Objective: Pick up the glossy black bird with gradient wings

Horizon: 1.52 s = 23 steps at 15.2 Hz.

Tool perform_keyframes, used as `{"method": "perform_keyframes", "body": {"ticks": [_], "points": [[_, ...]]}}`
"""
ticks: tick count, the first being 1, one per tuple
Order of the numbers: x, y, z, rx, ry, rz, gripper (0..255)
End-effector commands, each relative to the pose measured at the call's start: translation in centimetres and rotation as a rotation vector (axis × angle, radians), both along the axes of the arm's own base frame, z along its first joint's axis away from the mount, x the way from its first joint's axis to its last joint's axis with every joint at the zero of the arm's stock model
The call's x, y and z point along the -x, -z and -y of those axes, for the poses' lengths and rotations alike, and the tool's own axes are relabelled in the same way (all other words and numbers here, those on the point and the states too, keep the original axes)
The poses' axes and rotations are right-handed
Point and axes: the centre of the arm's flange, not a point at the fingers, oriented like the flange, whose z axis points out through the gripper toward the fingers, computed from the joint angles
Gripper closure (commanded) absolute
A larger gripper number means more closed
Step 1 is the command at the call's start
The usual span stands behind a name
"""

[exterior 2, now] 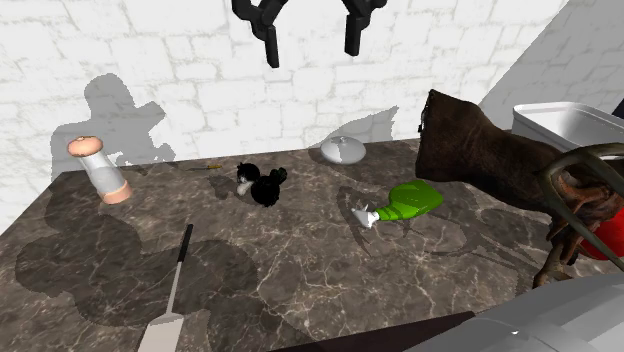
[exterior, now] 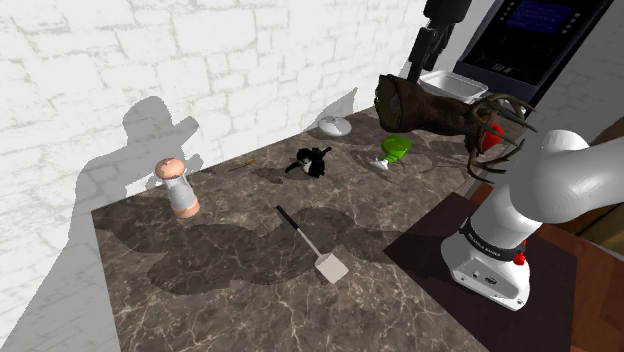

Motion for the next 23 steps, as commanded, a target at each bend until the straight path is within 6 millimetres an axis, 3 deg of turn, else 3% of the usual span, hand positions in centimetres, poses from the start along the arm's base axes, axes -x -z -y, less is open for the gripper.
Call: {"method": "perform_keyframes", "body": {"ticks": [1,23], "points": [[0.0,0.0,0.0,0.0,0.0,0.0,0],[-16.4,21.6,-7.2,0.032,-0.105,0.126,0]]}}
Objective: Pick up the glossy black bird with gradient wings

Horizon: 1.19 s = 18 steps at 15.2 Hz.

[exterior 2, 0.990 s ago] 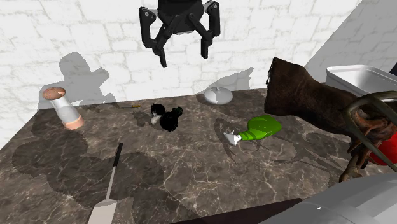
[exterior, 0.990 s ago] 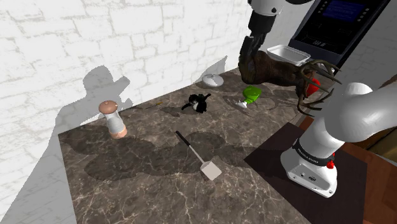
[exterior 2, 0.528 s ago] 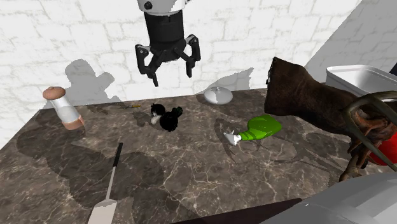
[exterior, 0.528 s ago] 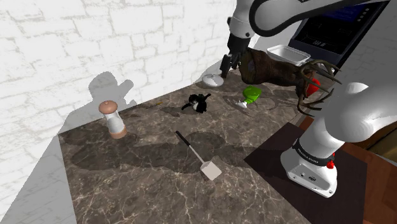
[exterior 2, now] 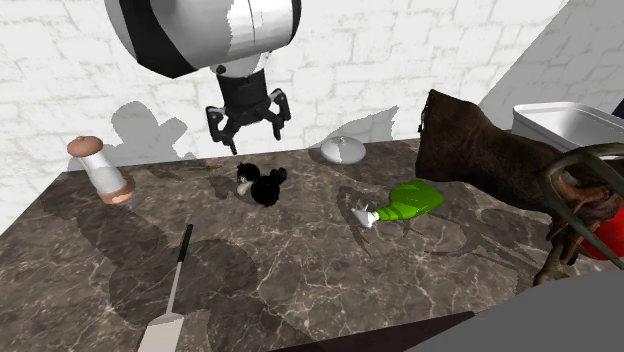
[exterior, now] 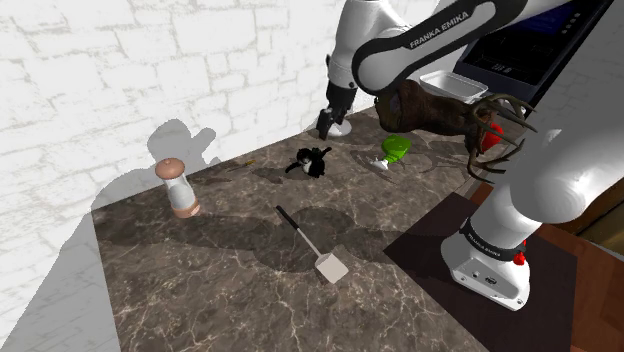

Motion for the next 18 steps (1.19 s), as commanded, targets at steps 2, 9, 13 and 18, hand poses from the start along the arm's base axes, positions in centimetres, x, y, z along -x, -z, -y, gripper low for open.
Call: {"method": "perform_keyframes", "body": {"ticks": [2,9,13,18], "points": [[-2.4,3.0,-1.0,0.003,-0.015,0.019,0],[-7.4,8.8,-3.3,0.012,-0.045,0.055,0],[-7.4,10.9,-3.3,0.012,-0.045,0.055,0],[-7.4,12.8,-3.3,0.012,-0.045,0.055,0]]}}
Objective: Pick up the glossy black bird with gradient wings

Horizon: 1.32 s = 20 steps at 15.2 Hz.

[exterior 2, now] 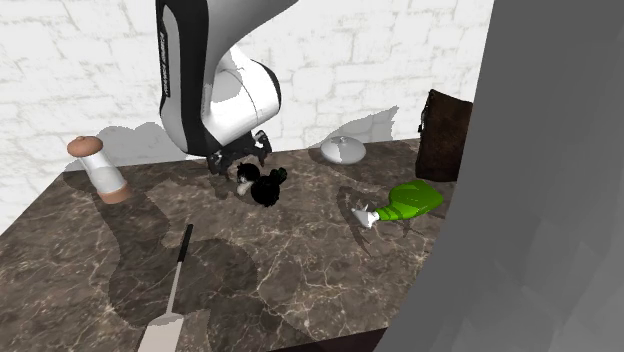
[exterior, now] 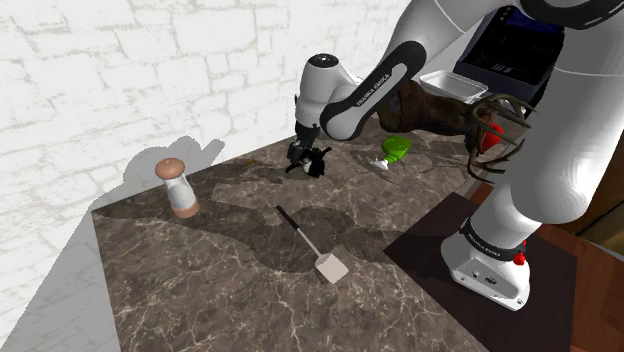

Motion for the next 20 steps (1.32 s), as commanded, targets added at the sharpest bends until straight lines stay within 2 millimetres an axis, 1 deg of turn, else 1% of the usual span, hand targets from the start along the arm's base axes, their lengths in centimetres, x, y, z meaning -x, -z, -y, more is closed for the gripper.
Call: {"method": "perform_keyframes", "body": {"ticks": [1,10,20], "points": [[0.0,0.2,0.0,0.0,0.0,0.0,255],[0.0,0.2,0.1,0.0,0.0,0.0,255],[0.0,-5.1,0.1,0.0,0.0,0.0,255]]}}
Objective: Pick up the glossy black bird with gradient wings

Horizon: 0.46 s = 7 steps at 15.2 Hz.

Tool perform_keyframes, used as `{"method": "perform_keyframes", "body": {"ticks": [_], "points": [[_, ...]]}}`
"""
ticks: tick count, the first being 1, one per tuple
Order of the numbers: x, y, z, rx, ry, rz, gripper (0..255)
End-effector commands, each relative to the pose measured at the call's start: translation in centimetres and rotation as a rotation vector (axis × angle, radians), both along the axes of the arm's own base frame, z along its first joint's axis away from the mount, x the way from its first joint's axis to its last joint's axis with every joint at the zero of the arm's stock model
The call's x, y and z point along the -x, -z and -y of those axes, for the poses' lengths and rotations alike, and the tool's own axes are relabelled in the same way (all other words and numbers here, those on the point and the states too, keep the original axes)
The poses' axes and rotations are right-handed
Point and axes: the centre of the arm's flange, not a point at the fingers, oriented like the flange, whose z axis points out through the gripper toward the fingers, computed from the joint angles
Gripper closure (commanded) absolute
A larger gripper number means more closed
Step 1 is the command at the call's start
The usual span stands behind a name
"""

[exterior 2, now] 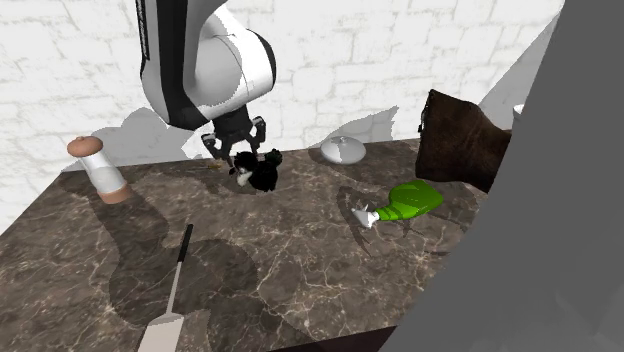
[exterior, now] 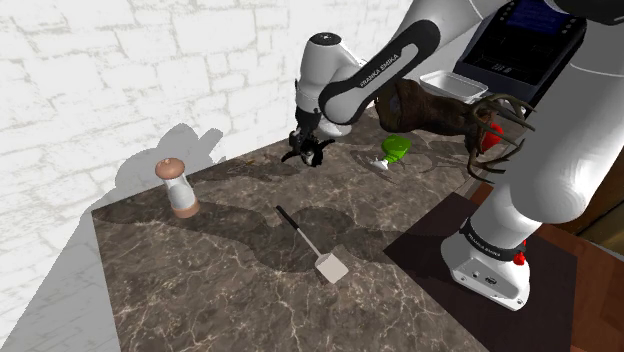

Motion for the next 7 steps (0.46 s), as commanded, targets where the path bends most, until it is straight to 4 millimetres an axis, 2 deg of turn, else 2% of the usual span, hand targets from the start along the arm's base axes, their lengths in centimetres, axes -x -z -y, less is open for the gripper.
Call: {"method": "perform_keyframes", "body": {"ticks": [1,5,7], "points": [[0.1,-1.1,0.0,0.0,0.0,0.0,255],[0.1,-3.3,0.0,0.0,0.0,0.0,255],[0.1,-3.3,0.0,0.0,0.0,0.0,255]]}}
